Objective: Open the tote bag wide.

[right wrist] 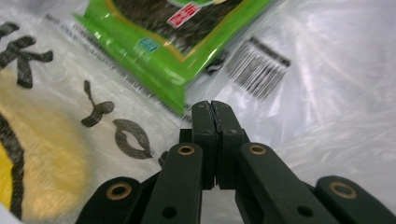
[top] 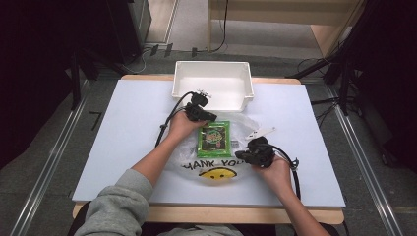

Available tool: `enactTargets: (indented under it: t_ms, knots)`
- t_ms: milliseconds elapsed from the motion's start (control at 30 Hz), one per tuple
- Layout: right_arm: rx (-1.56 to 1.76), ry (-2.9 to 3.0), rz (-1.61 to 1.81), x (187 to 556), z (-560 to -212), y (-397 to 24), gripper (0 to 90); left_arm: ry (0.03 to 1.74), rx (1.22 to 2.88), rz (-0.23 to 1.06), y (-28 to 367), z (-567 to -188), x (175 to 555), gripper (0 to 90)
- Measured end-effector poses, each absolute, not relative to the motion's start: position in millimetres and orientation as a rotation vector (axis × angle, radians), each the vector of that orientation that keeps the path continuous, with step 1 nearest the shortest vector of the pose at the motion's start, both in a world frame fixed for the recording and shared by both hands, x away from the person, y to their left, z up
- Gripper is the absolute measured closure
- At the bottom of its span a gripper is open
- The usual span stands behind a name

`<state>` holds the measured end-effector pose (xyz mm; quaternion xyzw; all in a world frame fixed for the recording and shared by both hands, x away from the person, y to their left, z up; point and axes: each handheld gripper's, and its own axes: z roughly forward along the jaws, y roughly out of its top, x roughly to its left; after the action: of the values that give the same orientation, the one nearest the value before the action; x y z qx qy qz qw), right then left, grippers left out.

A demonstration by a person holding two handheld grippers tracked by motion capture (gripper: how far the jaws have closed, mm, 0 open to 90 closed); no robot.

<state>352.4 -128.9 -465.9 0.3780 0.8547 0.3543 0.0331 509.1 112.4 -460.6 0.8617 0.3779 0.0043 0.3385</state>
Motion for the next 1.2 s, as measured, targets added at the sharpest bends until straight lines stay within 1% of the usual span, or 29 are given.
enactTargets:
  t_ms: [333, 800, 1033, 1200]
  knots:
    - [1.119, 2.67, 1.099, 334, -471, -124, 90.0, 0.983, 2.251, 0.024, 113, -461, 509, 87.7]
    - [1.089, 2.681, 1.11, 312, -472, -131, 90.0, 1.001, 2.243, 0.056, 118, -461, 509, 87.8]
    - [1.098, 2.687, 1.118, 314, -472, -131, 90.0, 1.016, 2.211, 0.032, 120, -463, 510, 87.7]
    - [1.092, 2.68, 1.119, 315, -472, -129, 89.2, 1.014, 2.217, 0.028, 119, -461, 509, 87.1]
